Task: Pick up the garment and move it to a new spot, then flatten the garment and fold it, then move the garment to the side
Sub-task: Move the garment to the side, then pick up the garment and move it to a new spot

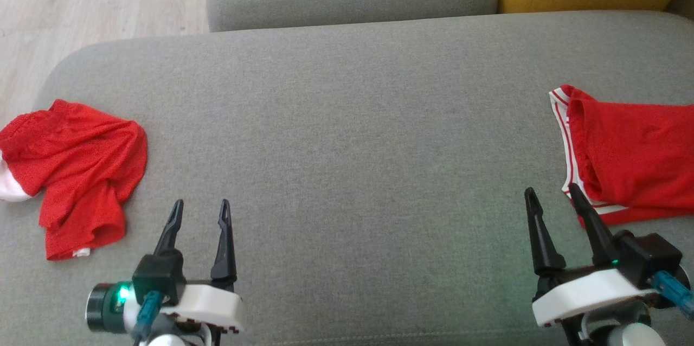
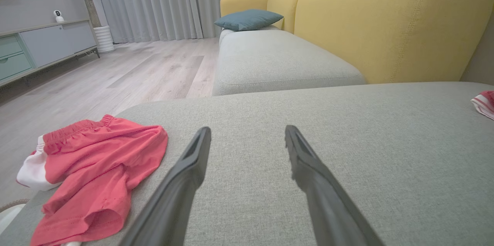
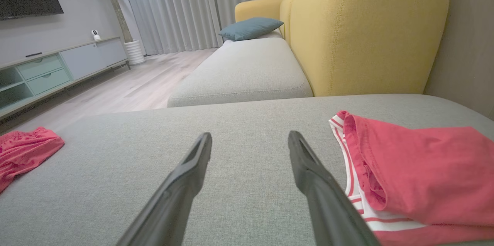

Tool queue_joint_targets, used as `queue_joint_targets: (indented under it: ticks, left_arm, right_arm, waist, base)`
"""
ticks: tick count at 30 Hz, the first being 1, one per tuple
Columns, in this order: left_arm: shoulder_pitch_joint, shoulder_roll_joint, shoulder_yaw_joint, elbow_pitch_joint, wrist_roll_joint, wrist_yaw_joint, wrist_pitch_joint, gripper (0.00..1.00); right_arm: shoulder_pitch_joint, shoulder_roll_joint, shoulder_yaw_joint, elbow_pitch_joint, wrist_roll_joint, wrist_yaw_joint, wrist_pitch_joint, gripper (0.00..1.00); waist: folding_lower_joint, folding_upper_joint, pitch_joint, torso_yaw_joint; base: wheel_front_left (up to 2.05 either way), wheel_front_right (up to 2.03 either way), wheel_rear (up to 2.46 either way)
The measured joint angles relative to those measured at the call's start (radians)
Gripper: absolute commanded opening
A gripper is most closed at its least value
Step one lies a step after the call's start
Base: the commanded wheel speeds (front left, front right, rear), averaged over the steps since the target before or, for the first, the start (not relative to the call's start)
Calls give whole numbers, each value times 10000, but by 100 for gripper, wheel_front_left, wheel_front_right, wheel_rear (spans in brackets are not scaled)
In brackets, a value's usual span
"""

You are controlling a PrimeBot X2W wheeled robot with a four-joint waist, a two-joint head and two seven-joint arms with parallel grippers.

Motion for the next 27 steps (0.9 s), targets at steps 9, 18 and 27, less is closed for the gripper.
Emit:
queue_joint_targets:
  ticks: [9,18,27]
  left_arm:
    - [-19,36,-79,0,-2,56,0,100]
    - [-434,27,-81,15,-100,58,0,100]
    - [-711,-75,136,59,-98,52,-2,100]
  right_arm:
    - [1,6,-77,-58,0,0,10,100]
    - [-1,8,-75,-458,-19,0,153,100]
    - [-23,-27,148,-934,-48,0,468,100]
  waist:
    - [0,0,36,164]
    - [0,0,219,1085]
    - [0,0,364,2585]
  base:
    - [0,0,0]
    - [0,0,0]
    - [0,0,0]
